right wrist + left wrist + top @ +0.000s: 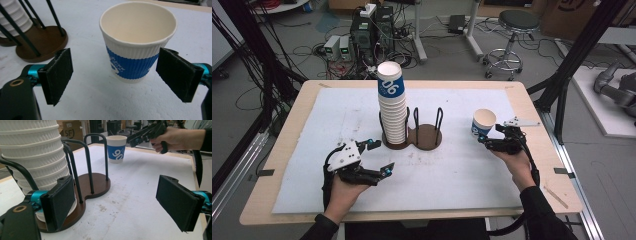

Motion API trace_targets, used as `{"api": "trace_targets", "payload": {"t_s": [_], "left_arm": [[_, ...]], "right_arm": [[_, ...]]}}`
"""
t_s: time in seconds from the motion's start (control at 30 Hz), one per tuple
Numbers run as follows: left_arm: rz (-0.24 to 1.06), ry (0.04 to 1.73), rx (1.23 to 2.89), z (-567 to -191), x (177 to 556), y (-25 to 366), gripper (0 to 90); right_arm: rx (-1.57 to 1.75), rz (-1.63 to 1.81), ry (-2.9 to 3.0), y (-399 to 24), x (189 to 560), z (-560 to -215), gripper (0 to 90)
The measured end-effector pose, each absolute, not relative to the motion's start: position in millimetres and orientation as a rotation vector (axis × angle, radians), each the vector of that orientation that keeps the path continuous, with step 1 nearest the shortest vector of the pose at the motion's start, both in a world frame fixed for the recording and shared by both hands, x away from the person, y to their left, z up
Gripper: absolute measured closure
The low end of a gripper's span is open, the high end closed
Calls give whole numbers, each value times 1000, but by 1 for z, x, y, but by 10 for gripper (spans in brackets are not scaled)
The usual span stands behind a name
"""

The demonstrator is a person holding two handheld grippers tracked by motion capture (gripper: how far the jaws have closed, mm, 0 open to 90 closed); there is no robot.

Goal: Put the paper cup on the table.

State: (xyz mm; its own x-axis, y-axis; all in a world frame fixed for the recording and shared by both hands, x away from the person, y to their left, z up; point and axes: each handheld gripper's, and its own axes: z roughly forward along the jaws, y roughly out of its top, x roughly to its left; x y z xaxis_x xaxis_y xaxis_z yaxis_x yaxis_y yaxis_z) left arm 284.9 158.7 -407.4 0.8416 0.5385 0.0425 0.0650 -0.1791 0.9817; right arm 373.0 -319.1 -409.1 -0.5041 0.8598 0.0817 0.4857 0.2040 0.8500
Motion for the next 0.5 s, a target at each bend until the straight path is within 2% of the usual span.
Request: {"api": "trace_targets", "payload": {"t_s": [0.5], "left_arm": [[461, 474, 1718, -406, 284, 157, 156]], "right_arm": [[1067, 1440, 2115, -321, 339, -391, 146]]}}
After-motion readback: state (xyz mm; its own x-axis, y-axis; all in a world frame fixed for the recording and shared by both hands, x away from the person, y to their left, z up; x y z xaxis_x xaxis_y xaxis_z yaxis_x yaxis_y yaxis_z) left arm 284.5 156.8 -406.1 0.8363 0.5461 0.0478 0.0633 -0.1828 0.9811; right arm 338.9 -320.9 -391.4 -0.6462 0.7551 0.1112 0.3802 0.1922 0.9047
